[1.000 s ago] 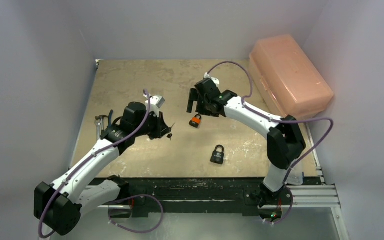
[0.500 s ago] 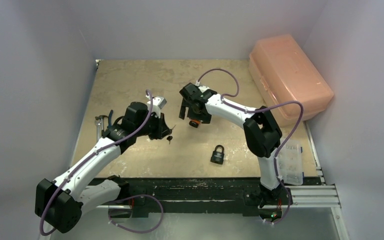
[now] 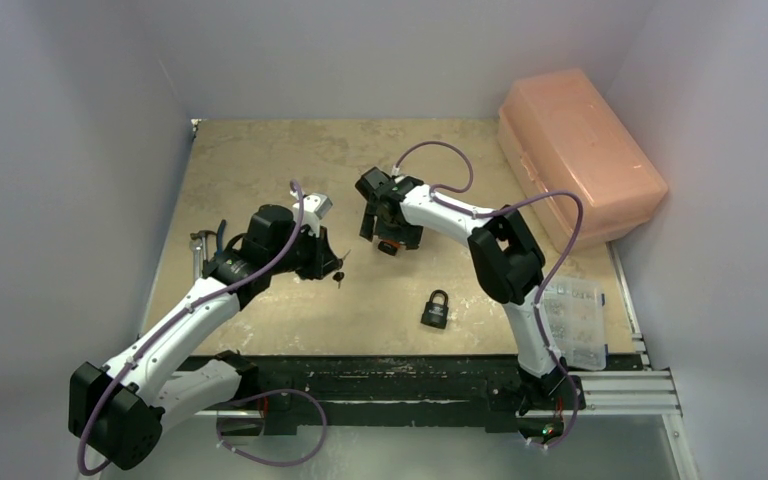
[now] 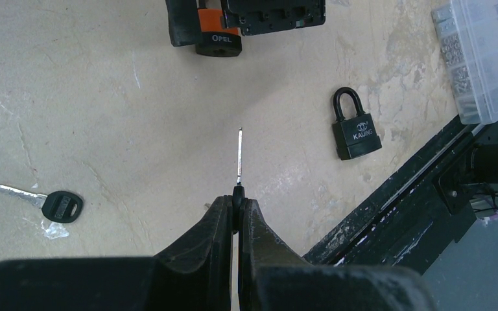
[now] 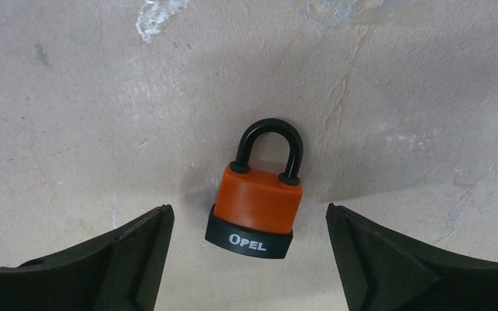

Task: Unlock with the key

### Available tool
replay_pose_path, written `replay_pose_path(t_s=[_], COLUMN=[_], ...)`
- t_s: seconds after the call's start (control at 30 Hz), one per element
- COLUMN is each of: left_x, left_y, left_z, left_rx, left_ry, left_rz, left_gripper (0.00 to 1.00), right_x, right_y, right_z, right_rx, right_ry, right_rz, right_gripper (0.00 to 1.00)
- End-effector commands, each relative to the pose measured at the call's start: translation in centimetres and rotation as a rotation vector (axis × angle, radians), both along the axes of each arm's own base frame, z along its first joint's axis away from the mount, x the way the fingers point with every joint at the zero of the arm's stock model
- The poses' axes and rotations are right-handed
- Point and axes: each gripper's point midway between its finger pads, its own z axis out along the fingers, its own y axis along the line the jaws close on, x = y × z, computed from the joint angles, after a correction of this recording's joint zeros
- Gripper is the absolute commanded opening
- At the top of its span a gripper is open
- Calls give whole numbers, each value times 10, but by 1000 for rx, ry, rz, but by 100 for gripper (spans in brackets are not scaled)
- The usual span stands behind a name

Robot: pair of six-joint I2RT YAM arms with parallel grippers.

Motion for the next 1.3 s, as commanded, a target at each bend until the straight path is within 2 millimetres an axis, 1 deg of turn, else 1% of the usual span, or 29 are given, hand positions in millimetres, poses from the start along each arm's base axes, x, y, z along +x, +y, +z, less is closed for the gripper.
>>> replay_pose_path(t_s=[0.0,0.27,0.43,0.7,0.93,1.0,1.03,1.1,1.17,1.23,1.27], left_x=[3,2,2,2,2,2,3,3,3,3,4], left_y=[-2,-1,-3,-3,-1,0,0,2,2,2,2], left_z=[13,14,14,14,15,16,16,17,18,17,16], left_rx=[-18,-17,-20,-19,-16,-15,-12,-8,-11,-13,-10], left_ry=[-49,-52,-50,-49,-59,-60,-64,-69,-74,-71,-71], left_rz=[-18,-22,-31,-32,-22,-19,-17,-11,-10,-8,-6], left_gripper=[0,0,0,0,0,0,0,0,0,0,0], right_x=[11,19,19,17,16,16,16,15,16,18,19], right_y=[-4,-7,-5,4,0,1,3,6,8,9,9], right_z=[7,2,-2,-12,-12,-13,-12,-11,-5,3,7], right_rx=[-14,-38,-36,-3,-18,-14,-3,11,30,53,64], right_ry=[-45,-68,-59,-37,-43,-40,-39,-35,-48,-69,-79], right_rz=[-40,-32,-21,-5,-2,1,10,23,21,15,10], right_gripper=[96,86,81,69,65,61,56,41,26,9,4])
